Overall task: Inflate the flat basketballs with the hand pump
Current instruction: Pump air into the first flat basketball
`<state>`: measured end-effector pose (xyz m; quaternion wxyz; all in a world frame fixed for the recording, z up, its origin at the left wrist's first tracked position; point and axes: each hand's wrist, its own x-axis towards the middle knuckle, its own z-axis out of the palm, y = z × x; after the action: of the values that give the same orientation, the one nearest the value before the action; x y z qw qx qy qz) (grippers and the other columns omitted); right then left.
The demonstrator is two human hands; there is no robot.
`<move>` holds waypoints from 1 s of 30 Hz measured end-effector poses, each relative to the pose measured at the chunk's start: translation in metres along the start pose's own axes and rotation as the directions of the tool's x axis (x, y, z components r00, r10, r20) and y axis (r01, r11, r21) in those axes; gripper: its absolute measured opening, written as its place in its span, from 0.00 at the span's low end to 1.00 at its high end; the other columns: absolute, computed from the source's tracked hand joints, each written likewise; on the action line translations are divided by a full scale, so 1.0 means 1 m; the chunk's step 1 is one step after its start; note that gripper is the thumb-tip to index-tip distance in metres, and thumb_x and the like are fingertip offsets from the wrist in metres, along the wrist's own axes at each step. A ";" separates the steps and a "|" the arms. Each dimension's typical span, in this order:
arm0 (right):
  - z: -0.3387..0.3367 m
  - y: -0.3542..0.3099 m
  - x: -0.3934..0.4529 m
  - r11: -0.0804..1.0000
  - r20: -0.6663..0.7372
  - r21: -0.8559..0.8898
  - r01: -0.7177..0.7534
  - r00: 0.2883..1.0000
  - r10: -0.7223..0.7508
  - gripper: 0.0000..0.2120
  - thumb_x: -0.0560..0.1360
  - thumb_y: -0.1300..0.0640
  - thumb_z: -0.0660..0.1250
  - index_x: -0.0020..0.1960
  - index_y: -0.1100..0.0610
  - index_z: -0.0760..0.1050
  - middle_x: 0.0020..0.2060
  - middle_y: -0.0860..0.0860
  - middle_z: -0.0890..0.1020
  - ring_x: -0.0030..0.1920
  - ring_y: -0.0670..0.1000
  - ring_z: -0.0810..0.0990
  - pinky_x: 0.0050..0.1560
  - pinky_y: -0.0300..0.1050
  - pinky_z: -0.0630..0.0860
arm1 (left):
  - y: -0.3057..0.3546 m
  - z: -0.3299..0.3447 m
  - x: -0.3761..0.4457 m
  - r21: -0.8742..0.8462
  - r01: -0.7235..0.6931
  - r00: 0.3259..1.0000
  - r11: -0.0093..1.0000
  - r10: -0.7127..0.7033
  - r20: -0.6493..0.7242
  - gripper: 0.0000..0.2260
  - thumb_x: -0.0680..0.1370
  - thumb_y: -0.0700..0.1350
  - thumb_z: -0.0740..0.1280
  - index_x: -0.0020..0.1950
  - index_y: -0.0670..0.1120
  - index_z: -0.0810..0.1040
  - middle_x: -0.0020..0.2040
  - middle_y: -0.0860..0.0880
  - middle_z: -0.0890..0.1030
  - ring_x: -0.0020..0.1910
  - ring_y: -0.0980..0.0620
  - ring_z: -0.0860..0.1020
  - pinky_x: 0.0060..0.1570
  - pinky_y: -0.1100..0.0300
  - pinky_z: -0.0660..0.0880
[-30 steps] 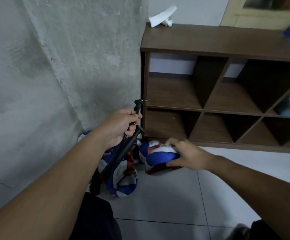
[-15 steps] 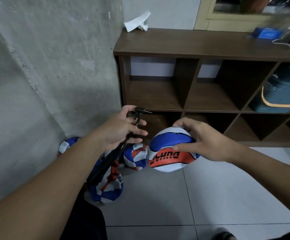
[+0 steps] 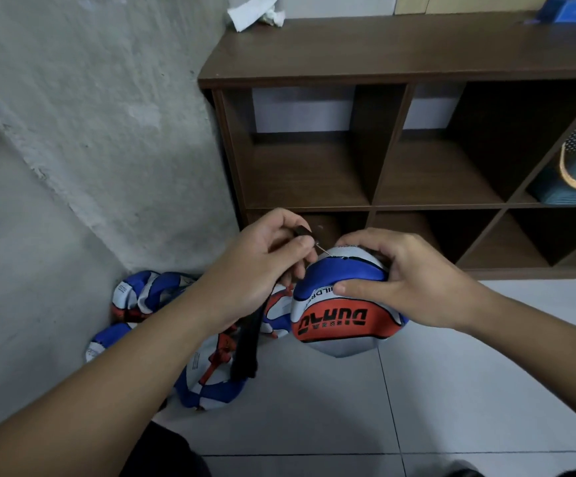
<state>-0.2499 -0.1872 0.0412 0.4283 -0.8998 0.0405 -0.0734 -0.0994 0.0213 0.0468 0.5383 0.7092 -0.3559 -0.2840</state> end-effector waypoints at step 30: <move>0.014 -0.025 -0.001 0.997 -0.093 -0.079 -0.017 0.996 0.010 0.18 0.70 0.44 0.82 0.58 0.44 0.85 0.47 0.38 0.87 0.48 0.38 0.87 0.45 0.35 0.84 | -0.001 -0.004 -0.006 0.301 -0.215 0.969 0.929 0.242 -0.053 0.06 0.82 0.45 0.73 0.57 0.56 0.86 0.50 0.59 0.84 0.51 0.55 0.84 0.45 0.61 0.82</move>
<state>-0.2486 -0.1606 0.0517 0.3904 -0.9114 0.0690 -0.1103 -0.0996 0.0282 0.0466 0.4719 0.7468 -0.4497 -0.1315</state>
